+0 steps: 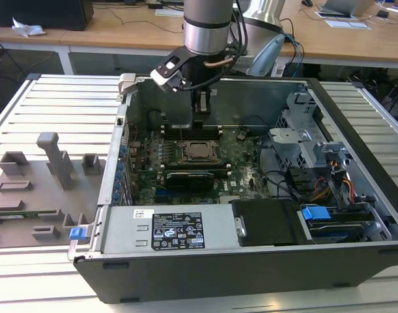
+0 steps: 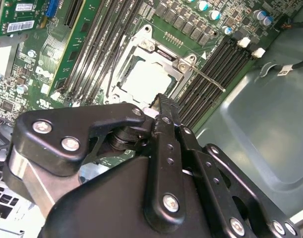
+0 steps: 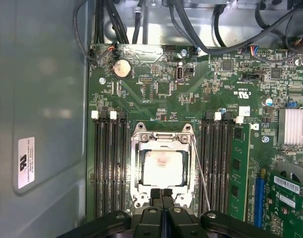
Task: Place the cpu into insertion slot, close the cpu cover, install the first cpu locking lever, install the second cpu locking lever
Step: 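Close the cpu cover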
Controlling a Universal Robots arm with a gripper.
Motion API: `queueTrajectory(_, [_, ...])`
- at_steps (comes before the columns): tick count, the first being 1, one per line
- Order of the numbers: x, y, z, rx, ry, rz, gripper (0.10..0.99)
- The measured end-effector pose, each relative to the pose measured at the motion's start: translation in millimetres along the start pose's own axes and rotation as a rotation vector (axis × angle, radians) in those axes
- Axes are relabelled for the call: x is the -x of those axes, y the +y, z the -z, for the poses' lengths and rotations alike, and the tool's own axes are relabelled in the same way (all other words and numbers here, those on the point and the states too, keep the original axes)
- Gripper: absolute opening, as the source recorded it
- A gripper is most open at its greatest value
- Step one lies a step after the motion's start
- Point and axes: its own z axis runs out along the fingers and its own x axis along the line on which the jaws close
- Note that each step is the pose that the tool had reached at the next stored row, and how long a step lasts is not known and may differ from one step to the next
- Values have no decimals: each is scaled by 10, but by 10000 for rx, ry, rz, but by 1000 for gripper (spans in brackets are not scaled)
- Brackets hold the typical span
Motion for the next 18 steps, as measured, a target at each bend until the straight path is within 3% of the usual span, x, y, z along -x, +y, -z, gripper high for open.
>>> queueTrajectory(18, [-1,-1,205,0,0,0,106])
